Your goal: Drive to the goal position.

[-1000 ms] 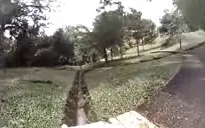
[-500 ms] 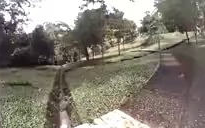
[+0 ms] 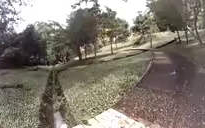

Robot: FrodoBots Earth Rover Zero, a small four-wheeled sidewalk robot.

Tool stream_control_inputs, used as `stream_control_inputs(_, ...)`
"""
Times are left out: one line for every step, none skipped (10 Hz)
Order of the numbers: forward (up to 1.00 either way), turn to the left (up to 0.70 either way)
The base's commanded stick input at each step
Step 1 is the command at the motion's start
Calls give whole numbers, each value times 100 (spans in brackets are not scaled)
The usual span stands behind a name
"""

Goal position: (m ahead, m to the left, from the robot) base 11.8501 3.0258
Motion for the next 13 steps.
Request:
stream_control_inputs(0, -50)
stream_control_inputs(0, -50)
stream_control_inputs(0, -50)
stream_control_inputs(0, -50)
stream_control_inputs(0, -50)
stream_control_inputs(0, -50)
stream_control_inputs(0, -50)
stream_control_inputs(0, -50)
stream_control_inputs(0, -50)
stream_control_inputs(0, -50)
stream_control_inputs(0, -50)
stream_control_inputs(0, -50)
stream_control_inputs(0, -50)
